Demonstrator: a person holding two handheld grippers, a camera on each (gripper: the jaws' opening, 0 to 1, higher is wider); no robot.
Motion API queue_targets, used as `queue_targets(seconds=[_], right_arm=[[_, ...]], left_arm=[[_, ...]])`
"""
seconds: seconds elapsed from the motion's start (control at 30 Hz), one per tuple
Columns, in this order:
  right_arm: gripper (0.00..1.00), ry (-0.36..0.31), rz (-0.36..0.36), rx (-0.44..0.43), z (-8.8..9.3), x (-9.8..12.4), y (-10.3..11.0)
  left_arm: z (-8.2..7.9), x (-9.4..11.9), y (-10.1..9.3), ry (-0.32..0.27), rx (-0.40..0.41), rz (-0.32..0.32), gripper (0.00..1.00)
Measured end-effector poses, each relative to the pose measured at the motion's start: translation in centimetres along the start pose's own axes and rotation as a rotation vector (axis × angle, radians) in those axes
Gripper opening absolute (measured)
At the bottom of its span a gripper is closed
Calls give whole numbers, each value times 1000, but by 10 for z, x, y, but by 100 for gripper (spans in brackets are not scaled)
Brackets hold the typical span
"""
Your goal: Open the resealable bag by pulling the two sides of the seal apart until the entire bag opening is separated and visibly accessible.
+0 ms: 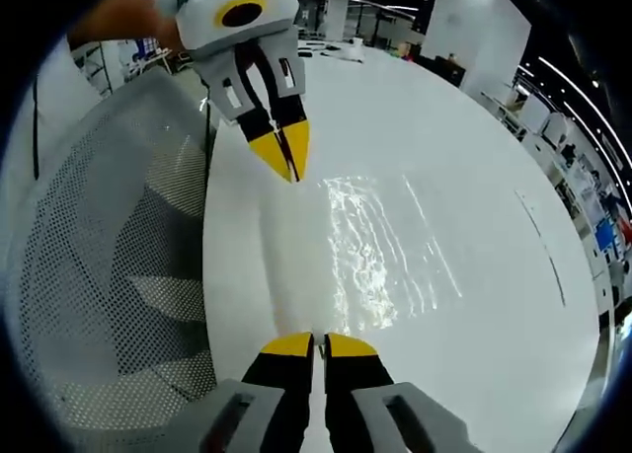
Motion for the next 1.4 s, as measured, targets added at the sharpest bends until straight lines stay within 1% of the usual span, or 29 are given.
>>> queue_targets(seconds=[0.07,0.13,0.2,0.27,0.4,0.5,0.63,0.77,0.87,1.03,1.23,1.4], right_arm=[[0,1,4,15,0,0,1],[0,-11,1,16,-1,1,1],[4,-24,9,39,-2,1,1],[6,-31,4,37,-3,0,1],[7,-46,-5,36,-7,1,1],[8,-57,3,60,-12,3,3],[8,-82,8,70,-20,6,1],[8,-113,19,68,-30,9,0],[8,-124,14,61,-34,7,-1],[7,-118,10,60,-37,1,-5],[7,-103,-7,50,-38,-4,-9],[7,-96,-22,46,-39,-9,-9]], left_arm=[[2,0,-2,-1,-5,7,0],[5,0,-3,3,-16,7,0],[6,0,-4,6,-13,9,0],[7,0,-5,6,-25,10,0],[7,1,-4,4,-34,2,0],[8,1,-4,1,-46,-4,0],[9,1,-4,-2,-68,-6,0],[9,0,-5,-6,-87,2,0],[8,0,-6,-10,-92,3,0],[8,0,-5,-15,-92,-1,0],[9,0,-5,-16,-113,1,0],[7,1,-4,-21,-129,3,0]])
Point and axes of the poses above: the point that each gripper's makers call its tool centre point, and the gripper's own axes: x roughly backward along the fingers, y roughly to its left, z roughly out of its underside, the point moved 10 cm from there along x, roughly backward along the fingers, and after that the axes turned 6 degrees about -z, right-handed, at the moved point
